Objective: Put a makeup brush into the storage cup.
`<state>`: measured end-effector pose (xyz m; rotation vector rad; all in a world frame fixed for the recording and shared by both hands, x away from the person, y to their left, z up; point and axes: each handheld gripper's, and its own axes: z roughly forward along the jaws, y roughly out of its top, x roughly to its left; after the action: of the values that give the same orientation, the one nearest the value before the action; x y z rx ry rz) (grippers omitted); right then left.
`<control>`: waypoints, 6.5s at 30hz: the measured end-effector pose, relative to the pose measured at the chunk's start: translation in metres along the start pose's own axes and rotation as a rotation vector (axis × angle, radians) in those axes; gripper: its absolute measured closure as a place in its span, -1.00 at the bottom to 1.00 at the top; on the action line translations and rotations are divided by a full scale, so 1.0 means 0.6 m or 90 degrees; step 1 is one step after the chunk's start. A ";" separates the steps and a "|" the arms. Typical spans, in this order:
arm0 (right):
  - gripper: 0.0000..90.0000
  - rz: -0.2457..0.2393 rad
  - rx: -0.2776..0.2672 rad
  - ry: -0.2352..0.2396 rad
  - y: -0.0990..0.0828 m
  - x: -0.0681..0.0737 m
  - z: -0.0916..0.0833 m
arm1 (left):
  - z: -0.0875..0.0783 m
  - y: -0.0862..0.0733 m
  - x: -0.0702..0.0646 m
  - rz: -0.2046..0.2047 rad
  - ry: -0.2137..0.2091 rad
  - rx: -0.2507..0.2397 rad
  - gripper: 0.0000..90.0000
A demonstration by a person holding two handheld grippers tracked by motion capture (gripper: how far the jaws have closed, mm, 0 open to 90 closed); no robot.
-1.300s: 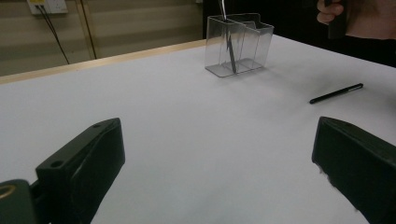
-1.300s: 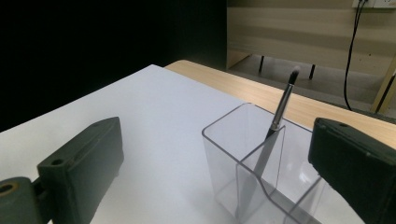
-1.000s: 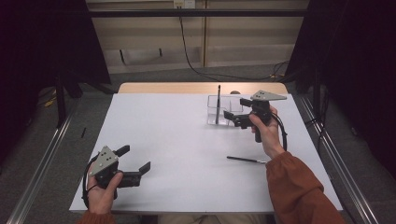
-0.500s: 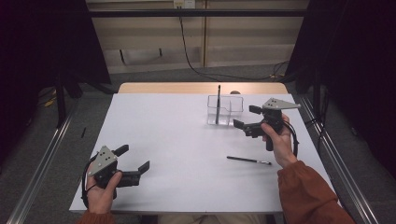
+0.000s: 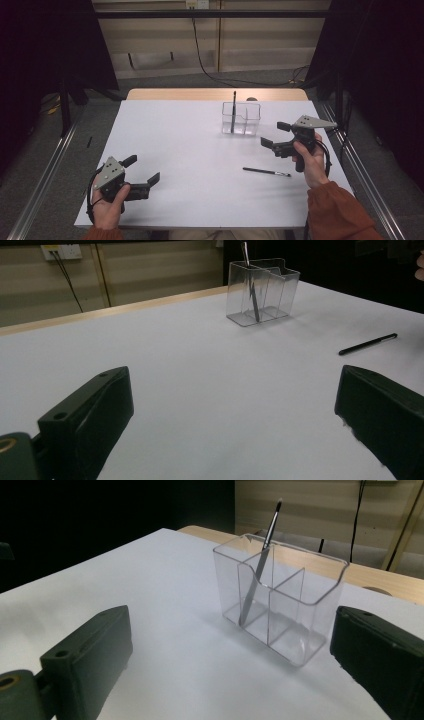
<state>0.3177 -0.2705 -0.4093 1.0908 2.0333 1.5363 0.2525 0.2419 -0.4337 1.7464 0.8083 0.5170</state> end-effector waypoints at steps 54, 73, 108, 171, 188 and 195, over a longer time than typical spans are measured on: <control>-1.00 0.009 -0.011 -0.045 -0.113 0.033 -0.147 | -0.011 -0.003 -0.005 0.000 0.003 -0.006 -0.95; -1.00 -0.028 0.002 -0.017 -0.077 0.019 -0.113 | -0.014 0.004 -0.012 0.010 0.002 -0.008 -0.95; -0.98 -0.057 0.094 0.006 -0.012 -0.009 -0.021 | -0.011 0.001 -0.011 0.011 0.003 -0.003 -0.95; -0.03 -0.263 0.651 0.167 -0.018 -0.012 0.073 | -0.007 -0.001 -0.009 0.012 0.001 0.003 -0.95; 0.48 -0.347 0.725 0.175 -0.042 -0.002 0.076 | -0.006 -0.001 -0.009 0.014 -0.001 0.006 -0.95; 0.65 -0.354 0.733 0.175 -0.043 0.005 0.077 | -0.006 -0.001 -0.010 0.015 -0.002 0.007 -0.95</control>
<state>0.3385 -0.2414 -0.4485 0.4736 3.1279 0.1523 0.2458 0.2402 -0.4330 1.7685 0.7897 0.5266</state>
